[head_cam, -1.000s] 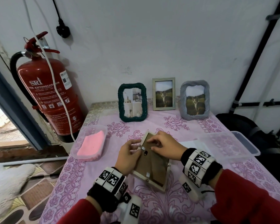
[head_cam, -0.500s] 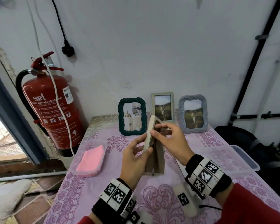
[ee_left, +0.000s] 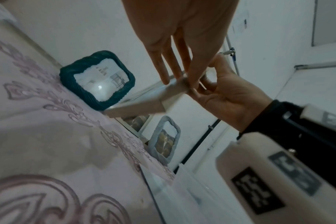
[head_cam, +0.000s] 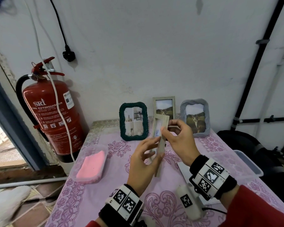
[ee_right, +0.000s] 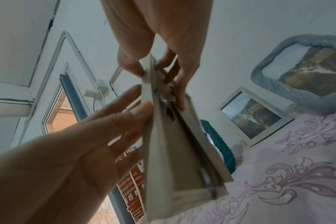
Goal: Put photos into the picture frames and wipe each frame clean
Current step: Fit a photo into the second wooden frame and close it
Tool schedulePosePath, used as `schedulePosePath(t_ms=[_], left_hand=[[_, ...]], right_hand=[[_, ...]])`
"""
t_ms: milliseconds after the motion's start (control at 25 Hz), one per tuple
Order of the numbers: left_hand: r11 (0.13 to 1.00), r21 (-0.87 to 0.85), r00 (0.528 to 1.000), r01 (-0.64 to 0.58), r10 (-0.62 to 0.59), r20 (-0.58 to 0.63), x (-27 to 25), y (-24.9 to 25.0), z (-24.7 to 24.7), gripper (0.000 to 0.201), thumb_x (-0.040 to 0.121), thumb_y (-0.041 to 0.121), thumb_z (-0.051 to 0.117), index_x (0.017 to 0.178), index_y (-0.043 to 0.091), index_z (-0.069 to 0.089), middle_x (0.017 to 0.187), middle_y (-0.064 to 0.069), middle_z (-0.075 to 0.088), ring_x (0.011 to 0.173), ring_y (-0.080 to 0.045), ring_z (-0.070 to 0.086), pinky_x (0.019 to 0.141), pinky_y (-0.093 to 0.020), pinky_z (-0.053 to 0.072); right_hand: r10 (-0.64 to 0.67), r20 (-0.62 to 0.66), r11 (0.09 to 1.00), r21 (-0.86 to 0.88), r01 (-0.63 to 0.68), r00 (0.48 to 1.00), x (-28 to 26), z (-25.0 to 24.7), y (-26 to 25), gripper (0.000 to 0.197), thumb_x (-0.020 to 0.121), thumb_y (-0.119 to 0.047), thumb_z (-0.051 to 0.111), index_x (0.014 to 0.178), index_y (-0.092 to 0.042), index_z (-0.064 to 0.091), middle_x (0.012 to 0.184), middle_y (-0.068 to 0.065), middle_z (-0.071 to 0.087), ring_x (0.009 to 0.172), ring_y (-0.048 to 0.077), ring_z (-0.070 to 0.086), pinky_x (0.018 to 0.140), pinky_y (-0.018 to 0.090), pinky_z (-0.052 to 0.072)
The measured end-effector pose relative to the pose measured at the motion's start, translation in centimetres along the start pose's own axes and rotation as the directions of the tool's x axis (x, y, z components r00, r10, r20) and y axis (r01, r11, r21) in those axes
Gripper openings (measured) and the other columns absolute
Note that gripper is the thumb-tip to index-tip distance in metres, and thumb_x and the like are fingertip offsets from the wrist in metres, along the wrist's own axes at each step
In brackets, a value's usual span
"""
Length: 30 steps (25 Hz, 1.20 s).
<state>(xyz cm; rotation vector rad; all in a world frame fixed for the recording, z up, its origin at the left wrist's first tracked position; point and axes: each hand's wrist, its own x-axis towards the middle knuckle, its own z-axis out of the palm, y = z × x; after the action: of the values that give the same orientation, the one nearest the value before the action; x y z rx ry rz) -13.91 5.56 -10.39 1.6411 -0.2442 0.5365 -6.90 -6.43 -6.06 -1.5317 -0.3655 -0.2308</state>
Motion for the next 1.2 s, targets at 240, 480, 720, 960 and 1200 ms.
schedulePosePath(t_ms=[240, 480, 720, 960, 1200], left_hand=[[0.964, 0.258, 0.982, 0.059, -0.01, -0.187, 1.5, -1.9, -2.2, 0.043, 0.087, 0.017, 0.062, 0.128, 0.027, 0.052, 0.138, 0.006, 0.043, 0.129, -0.005, 0.04, 0.109, -0.028, 0.035], [0.966, -0.143, 0.971, 0.215, -0.228, -0.077, 2.2, -2.5, -3.7, 0.047, 0.093, 0.017, 0.052, 0.135, 0.034, 0.039, 0.113, -0.008, 0.066, 0.096, -0.009, 0.066, 0.075, -0.021, 0.054], [0.952, -0.174, 0.956, 0.251, -0.273, -0.11, 1.5, -3.2, -4.1, 0.042, 0.094, 0.019, 0.05, 0.135, 0.027, 0.043, 0.104, -0.012, 0.071, 0.093, -0.024, 0.069, 0.078, -0.037, 0.058], [0.947, -0.185, 0.919, 0.261, -0.303, -0.252, 1.0, -4.8, -4.5, 0.039, 0.094, 0.019, 0.052, 0.131, 0.03, 0.045, 0.109, -0.017, 0.067, 0.098, -0.033, 0.067, 0.082, -0.052, 0.055], [0.887, -0.135, 0.869, 0.441, -0.46, -0.183, 0.1, -7.3, -5.2, 0.042, 0.094, 0.012, 0.05, 0.133, 0.024, 0.04, 0.1, -0.017, 0.065, 0.086, -0.028, 0.067, 0.082, -0.045, 0.055]], right_hand=[[-0.042, 0.007, 0.994, 0.1, 0.041, 0.999, 0.5, -0.6, -0.3, 0.014, 0.089, -0.004, 0.055, 0.1, -0.011, 0.051, 0.095, 0.0, 0.061, 0.082, 0.009, 0.06, 0.074, 0.02, 0.052], [-0.044, 0.0, 0.993, 0.111, 0.044, 0.999, -0.2, -0.6, 0.8, 0.012, 0.093, -0.002, 0.048, 0.105, -0.006, 0.046, 0.072, -0.007, 0.053, 0.057, -0.008, 0.048, 0.06, 0.012, 0.043], [0.052, 0.039, 0.983, 0.172, -0.058, 0.998, -1.4, 0.3, 2.4, 0.018, 0.092, -0.011, 0.054, 0.105, -0.018, 0.043, 0.087, -0.005, 0.065, 0.064, -0.005, 0.061, 0.06, 0.013, 0.051], [0.181, 0.224, 0.983, -0.013, -0.183, 0.958, -2.4, -0.1, 5.1, 0.055, 0.086, -0.007, 0.061, 0.129, -0.029, 0.034, 0.104, 0.008, 0.058, 0.077, 0.018, 0.066, 0.062, 0.023, 0.053], [0.3, 0.257, 0.921, -0.327, -0.209, 0.919, -2.9, -0.5, 7.7, 0.05, 0.082, -0.01, 0.066, 0.127, -0.019, 0.047, 0.084, -0.008, 0.056, 0.058, -0.007, 0.056, 0.054, 0.008, 0.045]])
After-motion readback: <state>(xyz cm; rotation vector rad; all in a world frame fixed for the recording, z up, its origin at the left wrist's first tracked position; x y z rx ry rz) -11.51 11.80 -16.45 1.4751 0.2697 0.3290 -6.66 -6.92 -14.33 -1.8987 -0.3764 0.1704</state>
